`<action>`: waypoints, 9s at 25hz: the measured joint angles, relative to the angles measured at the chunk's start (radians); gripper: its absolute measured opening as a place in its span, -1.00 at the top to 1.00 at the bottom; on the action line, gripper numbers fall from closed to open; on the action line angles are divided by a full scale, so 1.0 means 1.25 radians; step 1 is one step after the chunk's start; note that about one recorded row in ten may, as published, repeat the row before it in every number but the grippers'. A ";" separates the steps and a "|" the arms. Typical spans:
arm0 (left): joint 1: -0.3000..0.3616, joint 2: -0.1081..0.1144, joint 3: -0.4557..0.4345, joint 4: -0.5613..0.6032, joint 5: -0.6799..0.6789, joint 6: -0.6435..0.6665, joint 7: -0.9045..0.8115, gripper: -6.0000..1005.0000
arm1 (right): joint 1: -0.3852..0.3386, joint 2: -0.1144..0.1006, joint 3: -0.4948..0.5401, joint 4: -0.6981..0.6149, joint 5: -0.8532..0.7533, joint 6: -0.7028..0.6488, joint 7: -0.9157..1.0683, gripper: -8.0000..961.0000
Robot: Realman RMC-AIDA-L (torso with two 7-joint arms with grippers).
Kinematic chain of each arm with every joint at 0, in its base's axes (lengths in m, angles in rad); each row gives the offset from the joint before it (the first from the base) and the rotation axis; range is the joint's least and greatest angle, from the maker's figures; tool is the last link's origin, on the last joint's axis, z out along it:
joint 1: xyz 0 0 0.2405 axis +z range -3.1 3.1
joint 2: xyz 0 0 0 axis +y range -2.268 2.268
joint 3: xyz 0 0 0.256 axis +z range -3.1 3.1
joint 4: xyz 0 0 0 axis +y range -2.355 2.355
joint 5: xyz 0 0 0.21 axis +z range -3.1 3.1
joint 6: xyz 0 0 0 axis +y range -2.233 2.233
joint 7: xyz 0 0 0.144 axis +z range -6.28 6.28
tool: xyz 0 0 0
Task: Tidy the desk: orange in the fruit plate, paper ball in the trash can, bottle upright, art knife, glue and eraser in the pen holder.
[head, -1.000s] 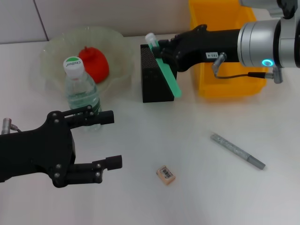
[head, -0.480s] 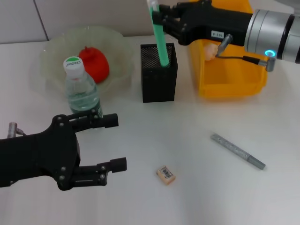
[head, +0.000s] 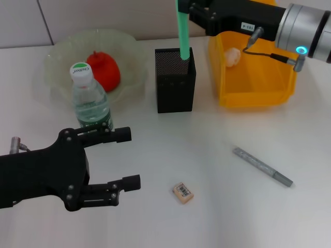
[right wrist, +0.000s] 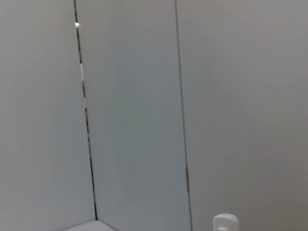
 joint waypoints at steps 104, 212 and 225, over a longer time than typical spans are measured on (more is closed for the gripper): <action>-0.006 -0.002 0.007 -0.023 0.000 -0.017 0.024 -0.60 | 0.072 -0.002 0.081 0.247 0.012 0.001 -0.087 -0.27; 0.076 0.037 -0.047 -0.020 0.033 0.071 0.093 -0.60 | 0.024 0.006 -0.601 -0.399 -0.841 -0.244 0.824 -0.48; 0.076 0.033 -0.047 -0.020 0.033 0.071 0.096 -0.60 | 0.026 0.007 -0.609 -0.389 -0.840 -0.240 0.829 -0.48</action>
